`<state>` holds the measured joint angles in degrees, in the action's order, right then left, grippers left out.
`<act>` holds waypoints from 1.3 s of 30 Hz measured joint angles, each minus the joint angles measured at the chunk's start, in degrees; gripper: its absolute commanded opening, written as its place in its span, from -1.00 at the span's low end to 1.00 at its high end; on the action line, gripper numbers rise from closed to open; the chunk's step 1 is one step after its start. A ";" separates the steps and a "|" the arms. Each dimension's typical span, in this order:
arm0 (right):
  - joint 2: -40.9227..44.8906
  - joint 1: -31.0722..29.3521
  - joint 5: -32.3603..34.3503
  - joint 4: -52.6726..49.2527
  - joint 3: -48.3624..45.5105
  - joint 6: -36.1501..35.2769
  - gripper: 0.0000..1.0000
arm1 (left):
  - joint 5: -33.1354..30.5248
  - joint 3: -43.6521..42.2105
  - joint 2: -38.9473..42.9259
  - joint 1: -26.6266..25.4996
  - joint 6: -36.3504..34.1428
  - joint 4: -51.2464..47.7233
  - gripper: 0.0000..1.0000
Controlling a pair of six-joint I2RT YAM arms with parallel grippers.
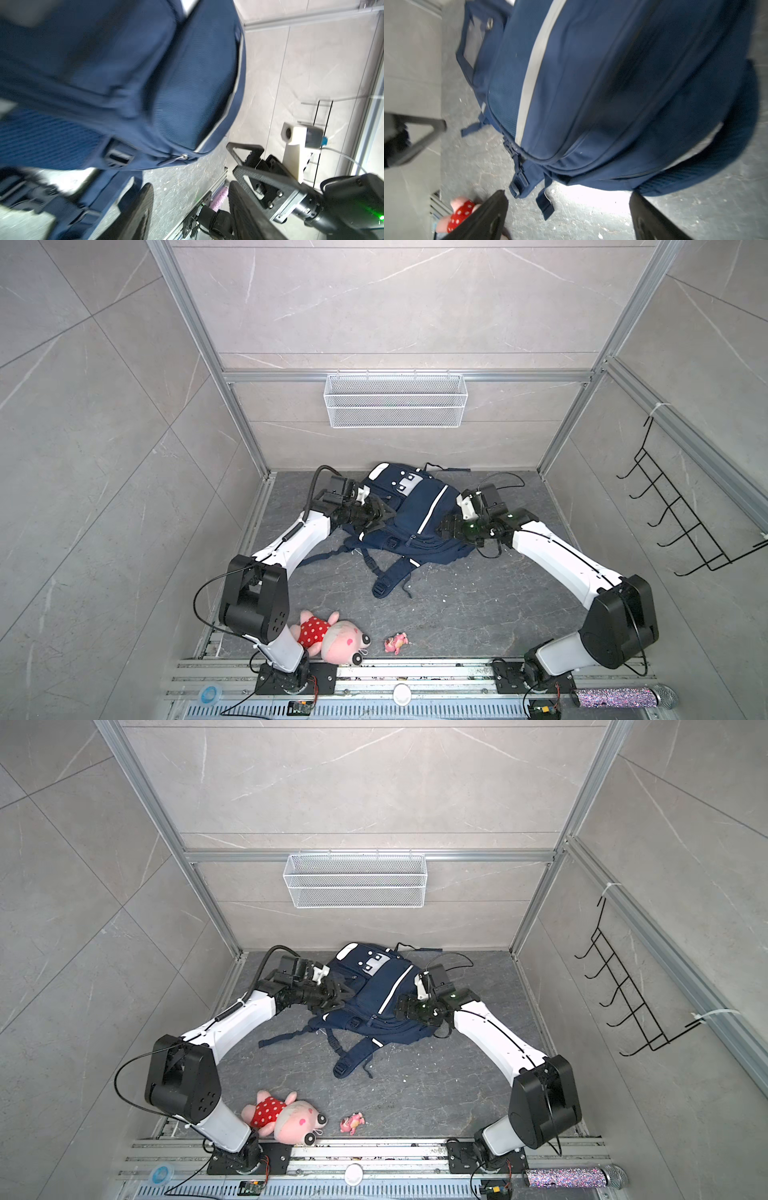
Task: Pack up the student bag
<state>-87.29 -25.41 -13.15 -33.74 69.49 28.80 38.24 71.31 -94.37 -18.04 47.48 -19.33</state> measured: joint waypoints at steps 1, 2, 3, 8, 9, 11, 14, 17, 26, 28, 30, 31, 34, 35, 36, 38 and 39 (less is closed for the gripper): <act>-0.46 -1.03 0.44 -0.42 0.04 -0.17 0.85 | 0.02 -0.46 -0.42 0.96 -0.07 -0.13 0.19; -0.87 -1.99 0.85 -0.79 0.11 -0.35 0.85 | 0.02 -0.39 -1.31 1.86 -0.46 -0.48 0.18; -1.29 -2.80 1.27 -1.01 0.24 -0.35 0.85 | 0.00 0.13 -2.47 2.38 -0.92 -1.01 0.16; -3.30 -5.25 2.27 -0.96 0.28 -0.31 0.83 | 0.92 4.48 -9.16 1.84 -2.27 -1.09 -0.08; -3.72 -5.35 2.47 -0.94 0.26 -0.33 0.83 | 1.03 5.29 -10.05 1.46 -2.47 -1.03 -0.09; -4.28 -5.38 2.91 -0.81 0.26 -0.33 0.82 | 1.33 6.75 -11.41 0.59 -2.60 -0.79 -0.09; -4.66 -5.38 3.63 -0.55 0.26 -0.31 0.79 | 1.36 8.44 -12.52 -0.92 -2.89 -0.63 -0.09; -4.66 -5.38 4.31 -0.31 0.28 -0.20 0.74 | 1.33 10.23 -13.86 -2.36 -3.19 -0.35 -0.09; -6.19 -5.38 4.85 0.13 0.68 0.11 0.66 | -1.73 13.92 -17.57 -5.35 -6.25 -2.51 -0.09; -6.54 -5.38 4.85 0.13 0.87 0.11 0.64 | -2.91 14.45 -18.23 -5.68 -6.86 -3.02 -0.09; -6.86 -5.38 4.87 0.24 1.01 0.11 0.63 | -4.17 14.73 -18.62 -6.03 -7.28 -3.78 -0.09; -6.99 -5.38 4.87 0.37 1.01 0.11 0.63 | -4.87 14.93 -18.69 -6.23 -7.63 -4.26 -0.09; -7.13 -5.38 5.03 0.48 1.01 0.11 0.63 | -6.54 16.37 -19.21 -6.84 -8.59 -6.10 -0.09; -7.13 -5.38 5.05 0.55 1.01 0.11 0.63 | -6.82 16.90 -19.47 -7.06 -8.81 -6.49 -0.09; -7.13 -5.38 5.05 0.59 1.01 0.11 0.62 | -7.08 17.35 -19.82 -7.28 -9.03 -6.84 -0.10; -7.15 -5.38 5.05 0.57 1.01 0.11 0.59 | -7.72 18.10 -20.35 -7.63 -9.38 -7.65 -0.18; -7.15 -5.38 5.05 0.59 1.01 0.11 0.58 | -8.11 18.27 -20.50 -7.76 -9.62 -7.89 -0.30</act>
<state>-94.43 -30.79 -8.10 -33.15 70.50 28.91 30.13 89.58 -114.87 -25.80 37.87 -27.22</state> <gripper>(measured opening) 0.796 0.412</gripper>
